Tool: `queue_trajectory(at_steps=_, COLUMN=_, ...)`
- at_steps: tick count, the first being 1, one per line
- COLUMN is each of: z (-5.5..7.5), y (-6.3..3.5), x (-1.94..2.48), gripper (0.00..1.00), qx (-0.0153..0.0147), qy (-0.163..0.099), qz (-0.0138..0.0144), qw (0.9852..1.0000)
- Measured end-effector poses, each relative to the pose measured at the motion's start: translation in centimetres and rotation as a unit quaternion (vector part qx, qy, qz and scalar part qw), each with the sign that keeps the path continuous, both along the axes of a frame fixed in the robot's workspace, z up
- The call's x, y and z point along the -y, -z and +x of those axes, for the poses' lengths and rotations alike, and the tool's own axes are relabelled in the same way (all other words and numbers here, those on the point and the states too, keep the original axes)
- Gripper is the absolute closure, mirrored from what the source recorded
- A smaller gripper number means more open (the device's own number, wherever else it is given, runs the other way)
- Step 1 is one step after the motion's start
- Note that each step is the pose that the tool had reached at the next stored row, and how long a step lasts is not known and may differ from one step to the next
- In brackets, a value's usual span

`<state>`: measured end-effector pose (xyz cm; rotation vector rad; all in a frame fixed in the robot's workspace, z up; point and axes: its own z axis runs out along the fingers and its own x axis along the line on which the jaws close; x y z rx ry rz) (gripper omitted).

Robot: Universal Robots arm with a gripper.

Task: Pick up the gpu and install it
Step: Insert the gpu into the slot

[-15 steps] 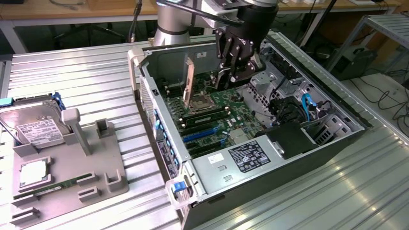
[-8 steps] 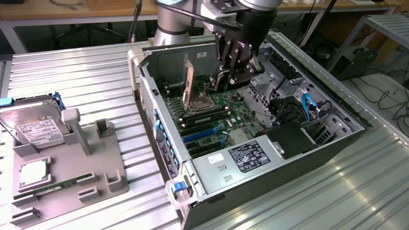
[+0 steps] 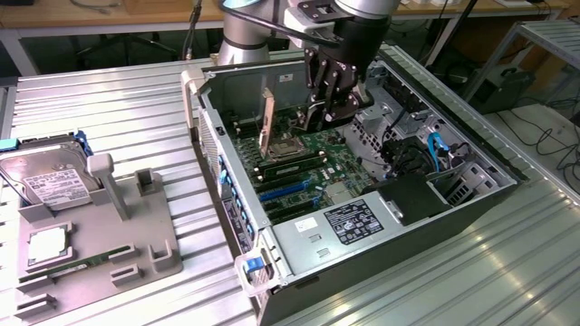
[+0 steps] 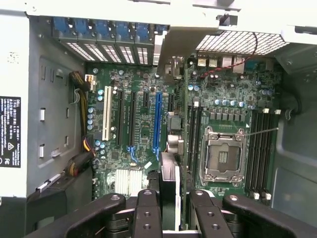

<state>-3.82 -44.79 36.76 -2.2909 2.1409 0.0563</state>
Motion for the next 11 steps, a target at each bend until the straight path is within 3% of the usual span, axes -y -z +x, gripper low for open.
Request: queue_trajectory(at_steps=11, z=0.0, y=0.64, x=0.0, gripper=0.73, qx=0.0, qy=0.0, qz=0.0, qw=1.0)
